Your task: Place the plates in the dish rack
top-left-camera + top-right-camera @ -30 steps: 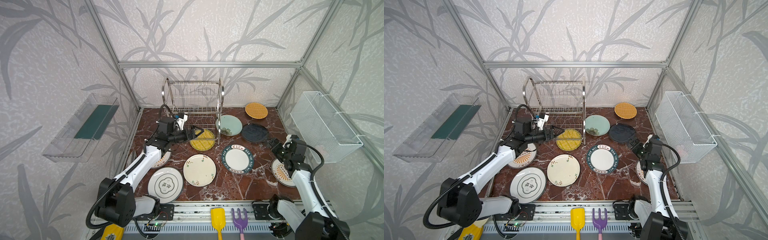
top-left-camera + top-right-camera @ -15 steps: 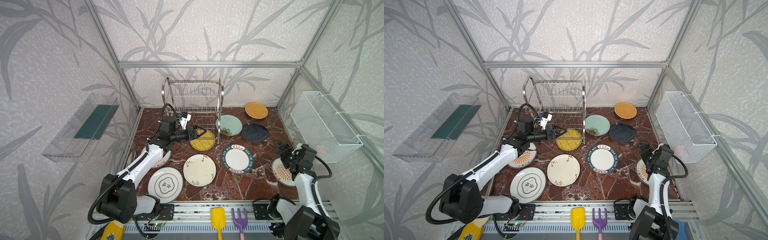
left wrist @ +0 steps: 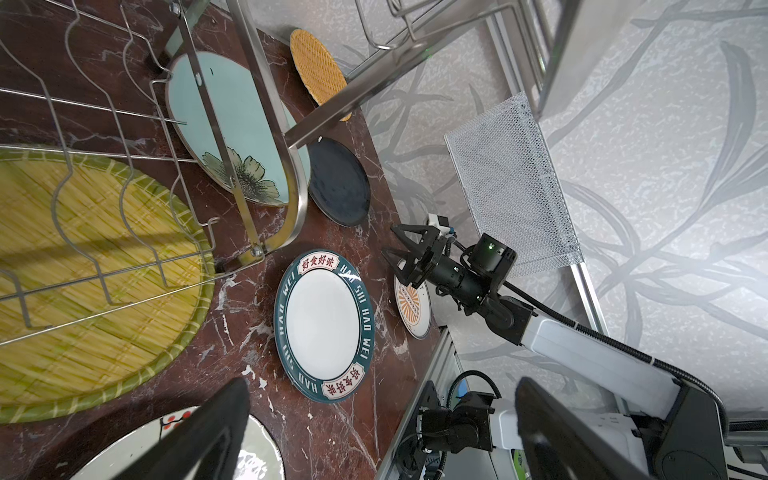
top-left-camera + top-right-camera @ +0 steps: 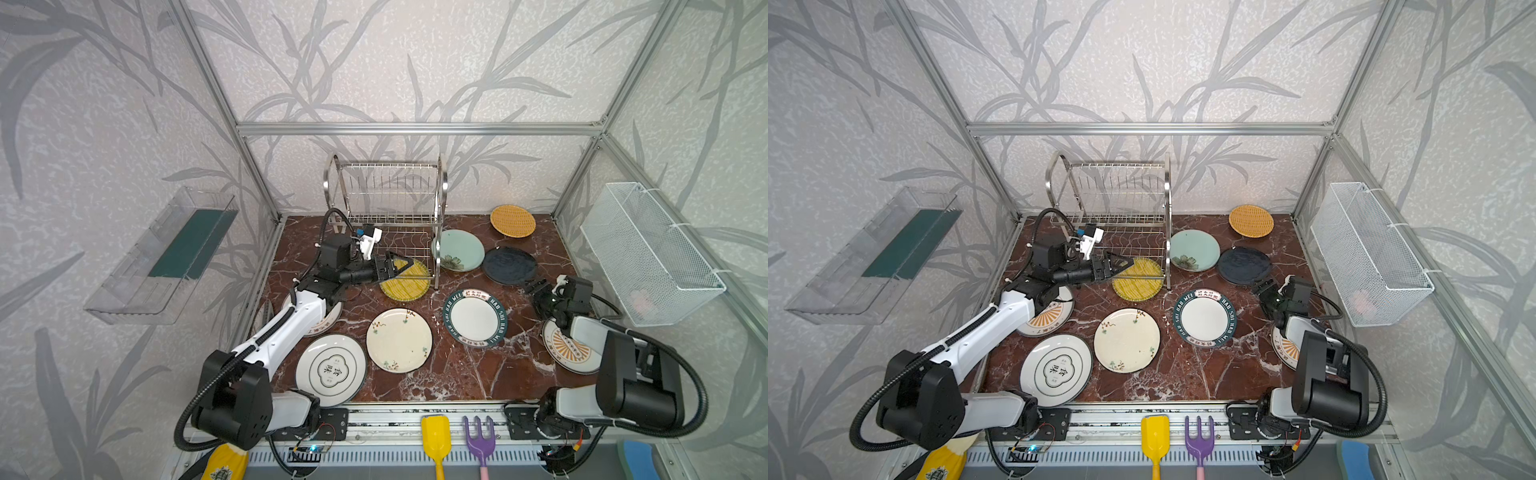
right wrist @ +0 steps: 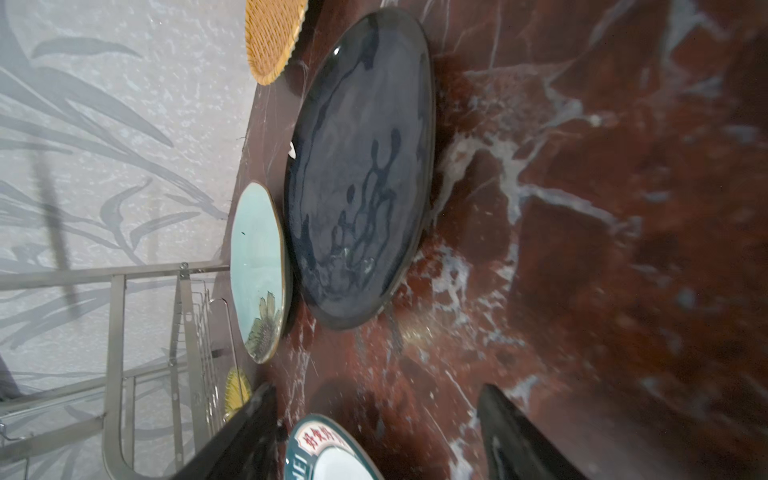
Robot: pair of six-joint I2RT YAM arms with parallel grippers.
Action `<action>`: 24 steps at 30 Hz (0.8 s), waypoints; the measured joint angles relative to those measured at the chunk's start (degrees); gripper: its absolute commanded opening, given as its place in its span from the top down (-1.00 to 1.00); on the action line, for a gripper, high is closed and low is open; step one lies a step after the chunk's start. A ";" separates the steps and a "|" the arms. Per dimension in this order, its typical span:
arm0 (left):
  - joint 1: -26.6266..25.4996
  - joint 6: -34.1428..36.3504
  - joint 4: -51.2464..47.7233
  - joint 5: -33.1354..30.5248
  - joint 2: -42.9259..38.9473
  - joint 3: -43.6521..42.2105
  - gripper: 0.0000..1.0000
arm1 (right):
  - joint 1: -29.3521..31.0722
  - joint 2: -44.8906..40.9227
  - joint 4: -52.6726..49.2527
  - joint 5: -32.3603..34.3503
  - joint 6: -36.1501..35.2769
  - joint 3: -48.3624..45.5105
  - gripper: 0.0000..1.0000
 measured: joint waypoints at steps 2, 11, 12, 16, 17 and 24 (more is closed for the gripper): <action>0.02 -0.04 0.33 0.09 0.00 -0.02 -0.97 | 0.81 3.87 4.31 0.55 1.46 1.09 -0.29; 0.28 -0.87 0.90 0.33 0.00 -0.35 -0.97 | 1.01 15.34 14.80 3.32 6.16 3.10 -0.11; 0.35 -0.98 1.05 0.37 0.00 -0.37 -0.97 | 1.01 16.20 16.00 3.30 6.56 3.32 -0.07; 0.63 -2.01 2.82 0.81 0.00 -1.05 -0.97 | 1.01 19.41 20.00 3.74 8.00 4.35 0.02; 0.72 -2.21 3.04 0.94 0.00 -1.25 -0.97 | 1.01 20.15 21.14 3.82 8.41 4.48 0.04; 1.46 -3.52 4.76 1.40 0.04 -1.46 -0.97 | 1.03 24.70 27.47 4.26 11.26 5.66 0.20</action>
